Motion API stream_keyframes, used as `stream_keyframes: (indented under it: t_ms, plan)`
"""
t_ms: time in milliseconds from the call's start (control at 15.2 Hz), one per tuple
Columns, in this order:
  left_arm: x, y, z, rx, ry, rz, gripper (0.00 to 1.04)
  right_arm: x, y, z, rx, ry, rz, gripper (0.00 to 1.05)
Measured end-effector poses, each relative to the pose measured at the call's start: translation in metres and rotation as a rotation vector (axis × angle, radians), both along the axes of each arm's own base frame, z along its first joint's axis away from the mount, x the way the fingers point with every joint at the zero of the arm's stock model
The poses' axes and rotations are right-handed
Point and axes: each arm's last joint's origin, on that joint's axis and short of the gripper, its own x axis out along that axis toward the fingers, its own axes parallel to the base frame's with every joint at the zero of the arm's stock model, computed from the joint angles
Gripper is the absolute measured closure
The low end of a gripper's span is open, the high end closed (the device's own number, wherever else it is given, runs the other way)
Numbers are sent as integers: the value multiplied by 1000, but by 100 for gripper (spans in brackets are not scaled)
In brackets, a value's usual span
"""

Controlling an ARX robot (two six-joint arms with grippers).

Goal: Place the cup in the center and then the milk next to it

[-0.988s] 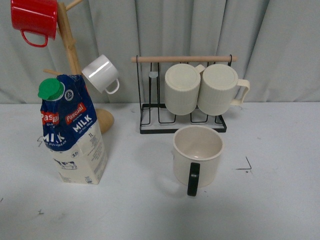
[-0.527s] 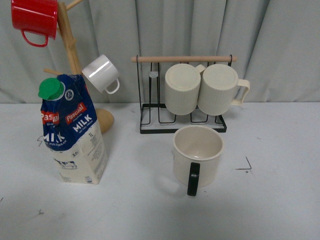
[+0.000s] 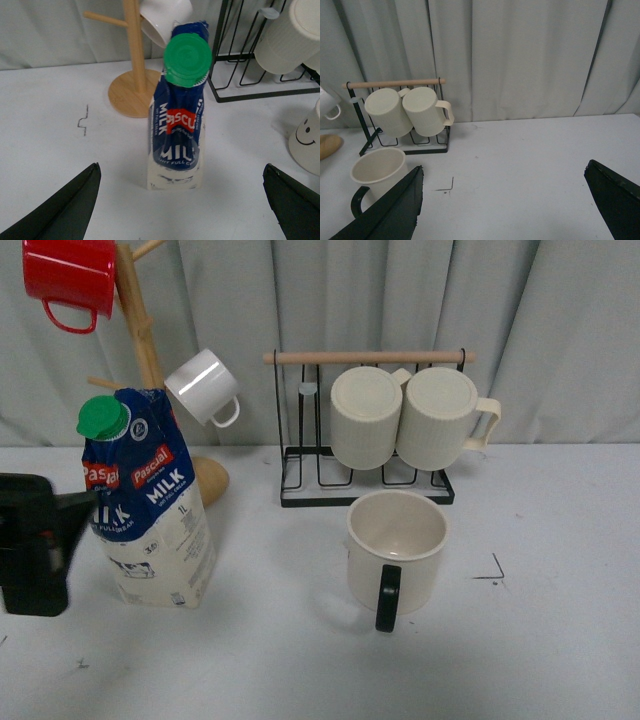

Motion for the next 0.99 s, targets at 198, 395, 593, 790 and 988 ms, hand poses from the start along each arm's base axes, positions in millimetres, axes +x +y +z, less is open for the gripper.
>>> stream_keyframes:
  t_ms: [198,395,593,790,988]
  plan:
    - [27,-12,-14,47,25,-18,7,0,0,0,0,0,0,6]
    - [53,-14,-22,73,22,18,7,0,0,0,0,0,0,6]
    - [74,-15,-28,81,14,40,7,0,0,0,0,0,0,6]
    - [87,-15,-32,95,-5,61,19,0,0,0,0,0,0,6]
    - [89,-14,-34,92,5,74,52,0,0,0,0,0,0,6]
